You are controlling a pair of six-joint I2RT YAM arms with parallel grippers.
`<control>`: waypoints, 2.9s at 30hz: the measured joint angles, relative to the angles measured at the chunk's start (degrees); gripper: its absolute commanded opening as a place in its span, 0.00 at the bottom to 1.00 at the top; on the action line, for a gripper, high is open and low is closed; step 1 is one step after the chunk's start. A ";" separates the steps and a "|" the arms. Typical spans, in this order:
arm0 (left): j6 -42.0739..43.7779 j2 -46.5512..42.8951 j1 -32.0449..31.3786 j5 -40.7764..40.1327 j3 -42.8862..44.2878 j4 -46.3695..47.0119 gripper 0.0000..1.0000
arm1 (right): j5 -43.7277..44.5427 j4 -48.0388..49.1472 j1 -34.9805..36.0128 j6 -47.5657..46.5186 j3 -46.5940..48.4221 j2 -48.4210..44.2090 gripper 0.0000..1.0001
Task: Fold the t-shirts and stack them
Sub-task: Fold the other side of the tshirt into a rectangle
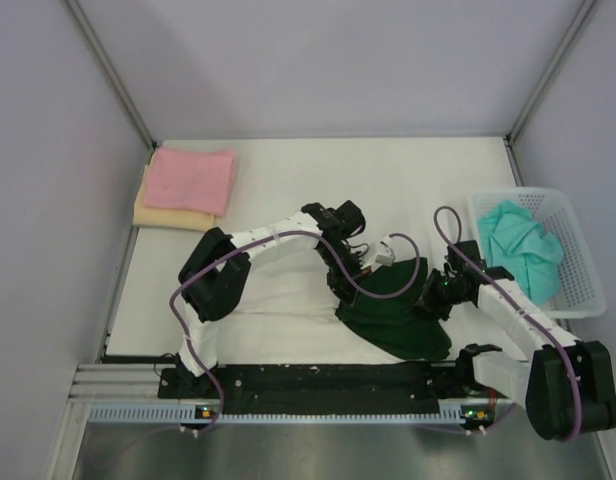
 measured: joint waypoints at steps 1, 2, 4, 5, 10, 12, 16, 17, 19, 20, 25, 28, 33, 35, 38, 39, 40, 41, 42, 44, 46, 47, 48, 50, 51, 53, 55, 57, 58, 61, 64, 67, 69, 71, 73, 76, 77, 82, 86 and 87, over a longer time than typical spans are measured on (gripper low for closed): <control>0.00 0.00 0.00 0.00 0.00 -0.02 0.00 | -0.09 0.26 0.00 -0.39 0.04 0.46 0.01; 0.02 0.00 0.00 -0.04 0.00 -0.07 0.00 | -0.13 0.63 0.00 -0.81 0.04 1.07 0.00; 0.31 0.00 0.00 -0.07 0.04 -0.35 0.00 | -0.33 0.85 0.00 -1.60 0.07 1.84 0.00; 0.52 0.00 0.04 -0.09 0.07 -0.55 0.00 | -0.50 0.81 0.00 -1.81 0.09 1.88 0.00; 1.49 -0.37 0.48 -0.92 1.42 -2.86 0.00 | -1.11 -3.34 0.44 -3.89 2.80 0.52 0.00; 1.90 -1.22 0.74 -1.33 2.01 -3.56 0.00 | -1.27 -7.15 1.70 -5.53 5.81 -0.07 0.00; 2.69 -3.23 1.07 -1.68 2.75 -4.83 0.00 | -2.27 -13.14 6.27 -8.44 11.78 -0.26 0.00; 2.89 -3.76 1.18 -1.77 2.80 -5.11 0.00 | -2.71 -14.03 6.97 -8.85 12.24 -0.26 0.00; 3.21 -4.52 1.27 -1.99 2.84 -5.84 0.00 | -3.58 -16.26 8.44 -9.68 12.57 -0.44 0.00; 3.48 -4.83 1.29 -2.16 2.84 -6.21 0.00 | -3.93 -17.77 8.96 -10.03 12.57 -0.59 0.00; 4.50 -5.51 1.42 -2.62 2.84 -7.82 0.00 | -6.32 -22.71 10.69 -11.21 12.57 -1.95 0.00; 5.18 -5.70 1.42 -2.60 2.84 -8.59 0.00 | -8.09 -23.89 13.07 -11.34 12.35 -2.32 0.00; 5.62 -5.70 1.42 -2.60 2.71 -8.68 0.00 | -8.31 -23.61 13.90 -11.72 10.86 -1.40 0.00; 5.60 -5.70 1.40 -3.04 2.12 -7.76 0.00 | -6.86 -22.99 13.88 -11.80 10.82 -0.42 0.00; 5.49 -4.79 1.38 -5.07 1.20 -5.66 0.00 | -3.65 -20.87 13.68 -11.85 10.82 2.58 0.29; 5.38 -4.02 1.38 -5.73 1.20 -4.90 0.00 | -2.56 -19.80 13.53 -11.91 10.71 3.96 0.36; 5.33 -3.02 1.38 -6.49 1.20 -4.11 0.00 | -1.60 -18.93 13.46 -11.50 10.45 5.01 0.40; 5.33 -1.99 1.40 -7.13 1.22 -3.52 0.00 | -0.42 -18.23 13.44 -11.61 10.12 6.23 0.43; 5.29 -0.70 1.44 -7.65 1.22 -2.97 0.00 | 0.66 -17.88 13.44 -11.65 9.81 7.32 0.43; 5.29 1.86 1.44 -8.04 1.20 -2.34 0.00 | 2.71 -17.57 13.44 -11.61 9.75 8.20 0.43; 5.33 3.48 1.49 -8.11 0.96 -2.25 0.00 | 4.79 -17.20 13.44 -11.32 9.81 7.58 0.41; 5.33 3.87 1.53 -8.07 0.68 -2.25 0.00 | 5.84 -17.11 13.44 -11.19 9.88 6.93 0.40; 5.38 3.93 1.53 -8.00 0.22 -2.23 0.01 | 6.69 -16.98 13.44 -11.15 9.94 6.12 0.40; 5.44 3.91 1.53 -7.69 -0.31 -2.38 0.01 | 8.00 -16.44 13.44 -10.97 10.47 4.44 0.39; 5.49 3.91 1.53 -7.61 -0.50 -2.29 0.01 | 8.37 -15.93 13.44 -10.78 10.80 3.87 0.39; 5.55 3.87 1.53 -7.30 -0.96 -2.32 0.01 | 8.70 -13.55 13.44 -10.49 11.32 3.04 0.39; 5.55 3.80 1.53 -7.28 -1.14 -2.38 0.01 | 8.37 -10.80 13.44 -9.97 11.37 3.08 0.40; 5.55 3.72 1.53 -7.10 -1.14 -2.34 0.01 | 7.89 -7.98 13.44 -9.11 11.34 3.63 0.43; 5.55 3.67 1.53 -7.04 -1.14 -2.34 0.01 | 7.78 -7.08 13.44 -8.74 11.34 3.93 0.44; 5.55 3.65 1.53 -6.73 -1.14 -2.34 0.01 | 7.76 -4.74 13.44 -7.72 11.30 5.18 0.43; 5.55 3.65 1.53 -6.62 -1.14 -2.34 0.00 | 7.34 -2.51 13.44 -6.99 10.67 6.40 0.41; 5.55 3.63 1.53 -6.49 -1.14 -2.36 0.00 | 5.66 -0.92 13.44 -6.45 8.94 9.31 0.34; 5.53 3.61 1.53 -6.47 -1.14 -2.34 0.00 | 4.44 -0.39 13.44 -6.45 7.82 11.43 0.12; 5.53 3.52 1.53 -6.47 -1.14 -2.36 0.00 | 3.54 -0.48 13.44 -6.73 7.06 12.50 0.00; 5.53 3.15 1.53 -6.45 -1.14 -2.36 0.00 | 3.37 -0.63 13.44 -6.38 6.75 12.46 0.00; 5.49 2.54 1.53 -6.47 -1.09 -2.51 0.00 | 4.50 -0.33 13.44 -6.38 6.80 10.23 0.00; 5.42 2.29 1.53 -6.54 -1.07 -2.51 0.00 | 5.62 -0.22 13.44 -6.47 6.80 8.57 0.00; 3.45 -0.72 1.55 -9.53 -0.98 0.37 0.00 | 13.66 4.98 13.29 -6.67 6.08 -3.52 0.00; 0.87 -2.64 2.10 -13.40 -0.28 4.66 0.00 | 19.30 11.58 13.09 -7.02 3.04 -8.39 0.00; 0.46 -2.64 2.25 -14.12 0.02 5.64 0.00 | 20.68 12.90 13.07 -7.28 2.14 -8.63 0.00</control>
